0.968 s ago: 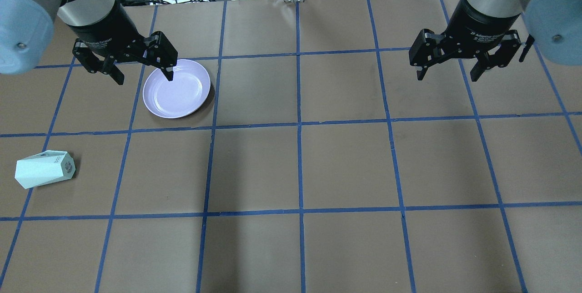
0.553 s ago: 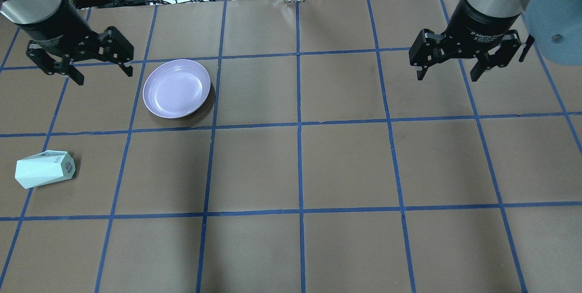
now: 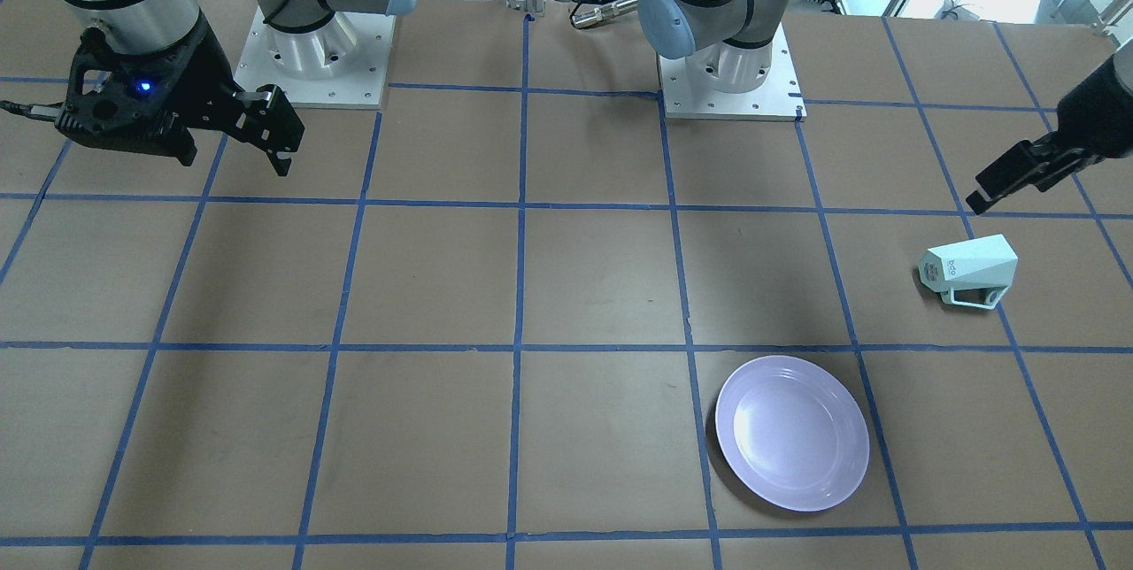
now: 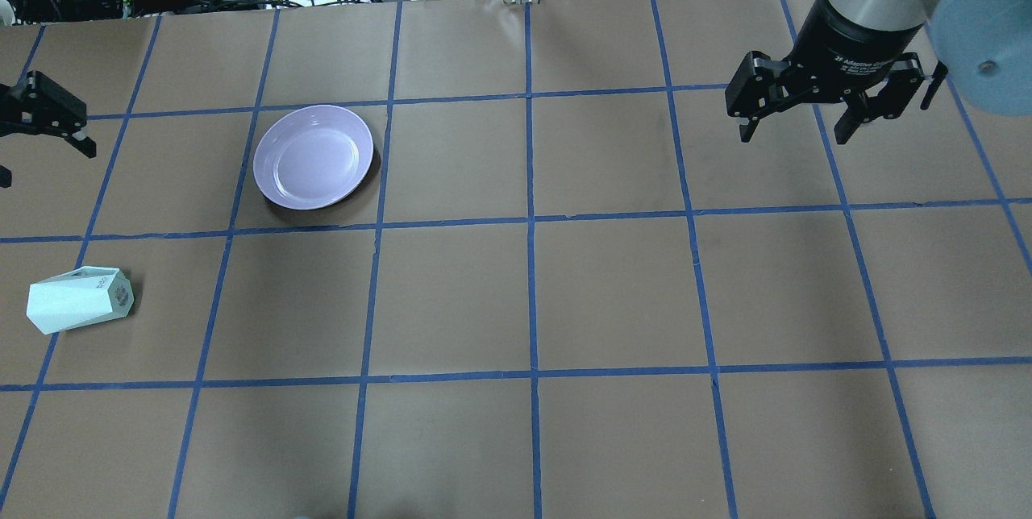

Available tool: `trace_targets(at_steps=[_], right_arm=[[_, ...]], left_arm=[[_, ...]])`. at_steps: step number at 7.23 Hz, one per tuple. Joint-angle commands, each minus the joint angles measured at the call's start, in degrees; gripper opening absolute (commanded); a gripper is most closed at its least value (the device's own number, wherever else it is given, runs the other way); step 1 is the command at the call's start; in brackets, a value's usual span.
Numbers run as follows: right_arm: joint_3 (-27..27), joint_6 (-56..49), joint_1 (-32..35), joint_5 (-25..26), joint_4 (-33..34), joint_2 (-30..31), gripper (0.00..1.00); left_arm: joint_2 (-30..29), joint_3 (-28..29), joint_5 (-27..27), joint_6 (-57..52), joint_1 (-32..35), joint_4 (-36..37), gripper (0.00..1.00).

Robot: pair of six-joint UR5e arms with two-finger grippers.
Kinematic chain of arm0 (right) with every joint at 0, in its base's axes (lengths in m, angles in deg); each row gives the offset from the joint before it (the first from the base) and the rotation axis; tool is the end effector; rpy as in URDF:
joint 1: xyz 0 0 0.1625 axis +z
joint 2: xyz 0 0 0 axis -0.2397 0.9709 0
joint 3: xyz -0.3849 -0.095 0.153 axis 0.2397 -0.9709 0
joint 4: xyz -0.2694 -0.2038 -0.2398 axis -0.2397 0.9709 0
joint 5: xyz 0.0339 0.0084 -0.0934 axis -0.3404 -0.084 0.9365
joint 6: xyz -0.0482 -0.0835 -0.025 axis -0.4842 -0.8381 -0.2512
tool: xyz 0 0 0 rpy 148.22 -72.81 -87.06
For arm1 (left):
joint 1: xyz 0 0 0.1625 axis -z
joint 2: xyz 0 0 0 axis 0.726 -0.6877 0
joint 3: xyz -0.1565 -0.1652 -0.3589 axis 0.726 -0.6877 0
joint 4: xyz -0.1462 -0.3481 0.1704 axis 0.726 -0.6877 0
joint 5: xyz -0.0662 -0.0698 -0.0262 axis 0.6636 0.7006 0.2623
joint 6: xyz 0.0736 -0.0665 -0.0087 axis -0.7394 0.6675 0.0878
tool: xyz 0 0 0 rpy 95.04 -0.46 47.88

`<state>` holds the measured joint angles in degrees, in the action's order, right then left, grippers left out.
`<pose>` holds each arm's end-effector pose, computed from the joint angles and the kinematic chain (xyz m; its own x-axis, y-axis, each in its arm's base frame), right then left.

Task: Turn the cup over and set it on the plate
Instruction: 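Move the left gripper away from the plate toward the teal mug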

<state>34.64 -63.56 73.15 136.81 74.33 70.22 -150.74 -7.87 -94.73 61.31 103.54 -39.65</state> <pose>0.1062 -0.4870 0.4723 -0.9952 0.0961 0.0187 0.0963 0.9953 0.0100 0.1647 -0.4994 0.4523 -0.9444 -0.3283 0.0210 -0.3269 0.9437 0.0496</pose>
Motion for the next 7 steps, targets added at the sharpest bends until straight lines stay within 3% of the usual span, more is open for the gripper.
trace_targets(at_steps=[1,3,7], right_arm=[[0.00,0.00,0.00,0.00,0.00,0.00,1.00],[0.00,0.00,0.00,0.00,0.00,0.00,1.00],[0.09,0.00,0.00,0.00,0.00,0.00,1.00]], left_arm=[[-2.50,-0.25,0.12,-12.08,-8.26,0.36,1.00],[-5.83,-0.34,0.21,-18.49,-13.46,0.71,1.00],[-13.65,-0.34,5.56,-35.30,-19.79,3.25,1.00]])
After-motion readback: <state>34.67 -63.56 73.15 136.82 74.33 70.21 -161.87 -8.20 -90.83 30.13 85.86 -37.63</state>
